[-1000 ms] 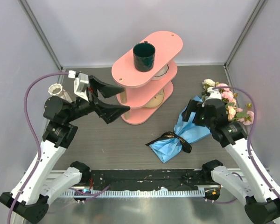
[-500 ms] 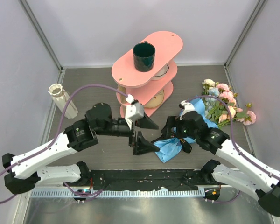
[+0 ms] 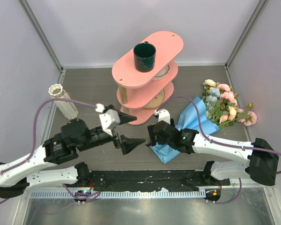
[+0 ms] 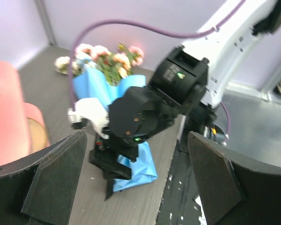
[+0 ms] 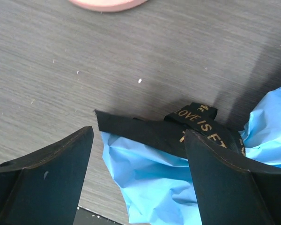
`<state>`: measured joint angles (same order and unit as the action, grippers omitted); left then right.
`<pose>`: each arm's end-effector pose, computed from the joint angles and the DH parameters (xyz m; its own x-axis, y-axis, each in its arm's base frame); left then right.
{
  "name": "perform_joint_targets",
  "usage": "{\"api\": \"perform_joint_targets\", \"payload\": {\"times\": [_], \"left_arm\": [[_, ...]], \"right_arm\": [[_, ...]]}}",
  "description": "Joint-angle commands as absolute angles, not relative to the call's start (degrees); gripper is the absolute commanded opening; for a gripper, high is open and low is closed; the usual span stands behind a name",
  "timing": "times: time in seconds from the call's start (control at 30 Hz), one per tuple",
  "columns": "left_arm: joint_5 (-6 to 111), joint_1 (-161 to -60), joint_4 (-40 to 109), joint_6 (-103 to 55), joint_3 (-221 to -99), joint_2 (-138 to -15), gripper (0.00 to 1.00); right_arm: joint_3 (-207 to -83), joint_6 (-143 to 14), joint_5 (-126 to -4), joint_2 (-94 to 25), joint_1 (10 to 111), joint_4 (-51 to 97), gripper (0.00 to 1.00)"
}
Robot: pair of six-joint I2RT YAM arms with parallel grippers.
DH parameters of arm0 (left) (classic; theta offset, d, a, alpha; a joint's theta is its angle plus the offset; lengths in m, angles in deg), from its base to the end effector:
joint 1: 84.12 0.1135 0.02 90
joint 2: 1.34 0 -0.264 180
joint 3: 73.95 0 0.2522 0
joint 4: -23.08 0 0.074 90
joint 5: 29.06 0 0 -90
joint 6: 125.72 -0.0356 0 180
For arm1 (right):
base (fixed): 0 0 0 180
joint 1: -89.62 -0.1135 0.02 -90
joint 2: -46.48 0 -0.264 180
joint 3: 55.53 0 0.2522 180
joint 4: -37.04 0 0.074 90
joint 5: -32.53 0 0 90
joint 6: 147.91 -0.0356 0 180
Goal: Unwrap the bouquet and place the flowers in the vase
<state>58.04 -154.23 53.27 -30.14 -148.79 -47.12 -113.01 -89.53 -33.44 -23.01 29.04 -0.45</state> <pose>0.0547 -0.1566 0.4230 -0.0997 -0.0100 -0.9950 0.9512 0.2926 -0.0982 0.1322 0.2049 0.2273 -0.6671 -0.2080 -0.7154 -0.3710 0.9255 0.0768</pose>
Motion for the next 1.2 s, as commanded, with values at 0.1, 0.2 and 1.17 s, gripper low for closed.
{"api": "perform_joint_targets", "payload": {"times": [0.1, 0.2, 1.17], "left_arm": [[74.03, -154.35, 44.14, -31.15, -145.20, -40.10, 0.94], [75.53, -154.34, 43.87, -30.80, -144.93, -39.49, 0.94], [74.56, -154.35, 45.54, -29.92, -146.25, -42.56, 0.97]], "right_arm": [[-114.20, -82.88, -29.07, -22.42, 28.71, 6.23, 0.72], [-113.23, -78.58, -33.99, -23.04, 28.80, 7.89, 0.70], [-118.24, -71.36, -28.90, -36.40, 30.99, -0.63, 0.42]]}}
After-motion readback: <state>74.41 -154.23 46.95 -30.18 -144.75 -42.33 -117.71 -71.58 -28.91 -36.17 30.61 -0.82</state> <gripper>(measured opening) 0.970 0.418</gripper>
